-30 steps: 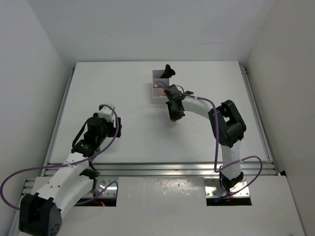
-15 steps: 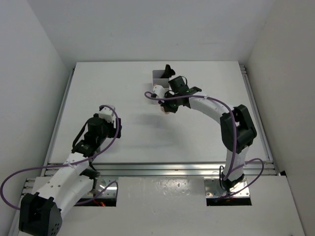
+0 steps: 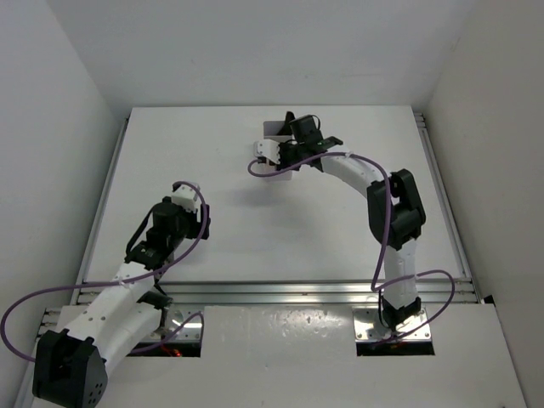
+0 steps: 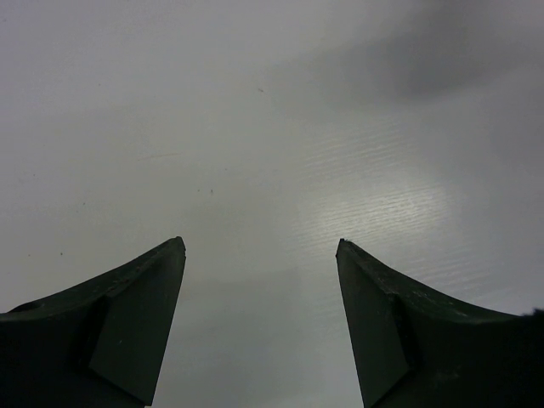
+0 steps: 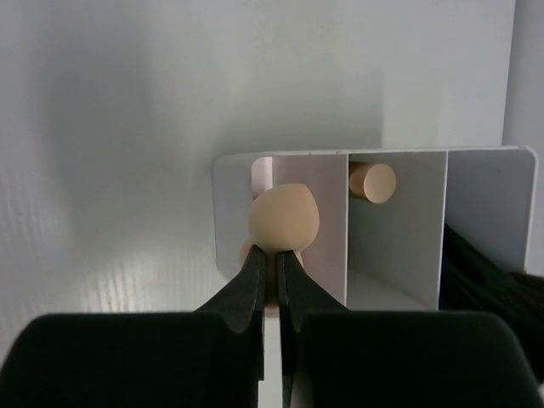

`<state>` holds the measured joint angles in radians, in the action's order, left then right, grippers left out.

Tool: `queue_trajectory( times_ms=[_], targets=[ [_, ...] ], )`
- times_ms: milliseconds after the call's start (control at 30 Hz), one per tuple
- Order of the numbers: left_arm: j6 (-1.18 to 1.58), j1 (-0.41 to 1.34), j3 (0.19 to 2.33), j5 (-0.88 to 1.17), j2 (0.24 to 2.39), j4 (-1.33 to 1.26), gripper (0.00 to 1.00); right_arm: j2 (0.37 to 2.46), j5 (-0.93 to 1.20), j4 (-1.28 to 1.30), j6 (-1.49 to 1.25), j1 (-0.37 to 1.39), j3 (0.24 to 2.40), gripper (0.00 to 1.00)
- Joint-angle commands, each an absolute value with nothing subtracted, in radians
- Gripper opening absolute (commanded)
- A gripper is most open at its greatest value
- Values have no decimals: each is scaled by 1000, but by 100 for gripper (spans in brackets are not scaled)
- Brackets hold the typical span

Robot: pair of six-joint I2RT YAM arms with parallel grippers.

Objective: Organize the makeup

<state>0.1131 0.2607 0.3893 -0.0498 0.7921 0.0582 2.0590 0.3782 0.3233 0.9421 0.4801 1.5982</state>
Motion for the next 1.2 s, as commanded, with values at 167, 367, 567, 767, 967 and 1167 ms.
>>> queue_trajectory(
  times_ms=[167,367,567,767,967,1167],
  targets=[
    [110,259,397,-54,792,28,78,2112,377,226,1065,474,1614,0],
    [110,259,397,-54,801,28,78,2137,359,186,1048,476,1601,11],
    [110,259,397,-44,801,28,78,2128,341,173,1049,477,1586,46],
    [110,259,397,-44,792,28,78,2069,344,181,1037,486,1569,51],
    [110,259,397,-35,792,28,78,1985,382,170,1003,489,1534,52],
    [101,259,397,-35,792,28,78,1902,359,144,904,488,1471,58]
  ],
)
